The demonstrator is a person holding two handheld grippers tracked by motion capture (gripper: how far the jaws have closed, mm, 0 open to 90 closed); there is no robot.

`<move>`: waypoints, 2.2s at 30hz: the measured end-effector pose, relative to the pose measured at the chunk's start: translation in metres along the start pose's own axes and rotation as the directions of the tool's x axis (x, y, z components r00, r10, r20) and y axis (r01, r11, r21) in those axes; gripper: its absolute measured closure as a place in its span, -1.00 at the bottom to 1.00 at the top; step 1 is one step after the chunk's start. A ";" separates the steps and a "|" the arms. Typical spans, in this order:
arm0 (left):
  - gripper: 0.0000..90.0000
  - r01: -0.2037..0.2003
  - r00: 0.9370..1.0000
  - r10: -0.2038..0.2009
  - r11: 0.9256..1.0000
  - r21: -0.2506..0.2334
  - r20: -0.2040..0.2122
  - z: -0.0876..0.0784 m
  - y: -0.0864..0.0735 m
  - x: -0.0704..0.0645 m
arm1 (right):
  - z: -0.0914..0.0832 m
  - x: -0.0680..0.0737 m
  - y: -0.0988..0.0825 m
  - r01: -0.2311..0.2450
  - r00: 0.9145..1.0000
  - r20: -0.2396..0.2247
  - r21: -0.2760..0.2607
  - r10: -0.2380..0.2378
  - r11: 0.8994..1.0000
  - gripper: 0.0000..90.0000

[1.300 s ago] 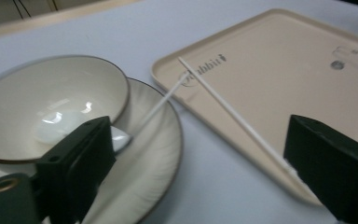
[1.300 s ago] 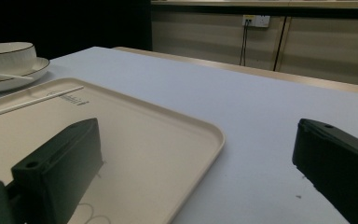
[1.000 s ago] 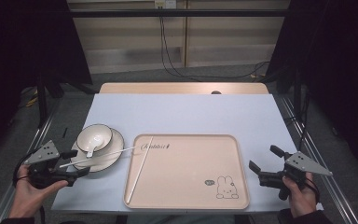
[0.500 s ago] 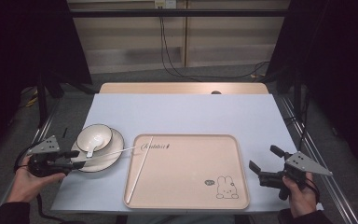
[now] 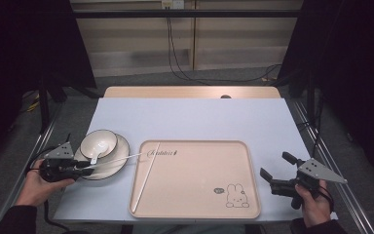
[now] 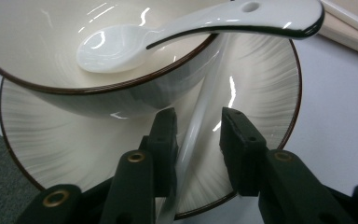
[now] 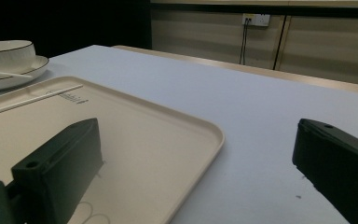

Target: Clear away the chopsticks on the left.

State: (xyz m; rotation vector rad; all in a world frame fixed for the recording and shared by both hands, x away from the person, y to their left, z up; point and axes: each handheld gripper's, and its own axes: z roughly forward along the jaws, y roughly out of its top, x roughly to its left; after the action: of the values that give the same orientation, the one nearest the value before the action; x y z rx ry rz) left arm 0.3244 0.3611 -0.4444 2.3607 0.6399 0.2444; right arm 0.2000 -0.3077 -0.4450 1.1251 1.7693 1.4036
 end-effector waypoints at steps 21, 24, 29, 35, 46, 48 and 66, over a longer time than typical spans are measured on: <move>0.88 -0.010 0.996 0.004 0.998 0.066 0.094 0.005 0.012 -0.005 | 0.001 0.001 0.000 -0.005 1.000 0.001 0.005 0.005 1.000 -0.98; 0.88 0.002 0.995 -0.006 0.999 0.048 0.097 0.003 0.013 -0.007 | 0.001 0.001 0.000 -0.005 1.000 0.002 0.005 0.005 1.000 -0.98; 0.88 0.028 0.995 -0.031 0.999 0.029 0.093 0.000 0.012 -0.010 | 0.001 0.001 0.000 -0.003 1.000 -0.001 0.002 0.003 1.000 -0.98; 0.88 0.071 0.992 -0.072 0.997 0.006 0.107 -0.005 0.013 -0.015 | 0.000 0.000 0.000 -0.008 1.000 -0.007 0.002 0.008 1.000 -0.98; 0.88 0.141 0.984 -0.132 0.988 -0.068 0.123 -0.012 0.017 -0.029 | 0.001 0.000 0.000 -0.009 1.000 -0.005 0.000 0.009 1.000 -0.98; 0.88 0.152 0.982 -0.142 0.985 -0.076 0.121 -0.013 0.018 -0.032 | 0.001 0.000 0.000 -0.010 1.000 -0.007 0.001 0.010 1.000 -0.98; 0.88 0.223 0.974 -0.215 0.968 -0.112 0.075 -0.019 0.034 -0.076 | 0.001 0.001 0.001 -0.006 1.000 -0.003 -0.004 0.006 1.000 -0.98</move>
State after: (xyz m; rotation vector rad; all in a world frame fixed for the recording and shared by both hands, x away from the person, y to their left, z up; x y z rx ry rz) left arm 0.2658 0.3112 -0.4087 2.1532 0.8258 0.1069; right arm 0.2003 -0.3068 -0.4446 1.1282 1.7662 1.4126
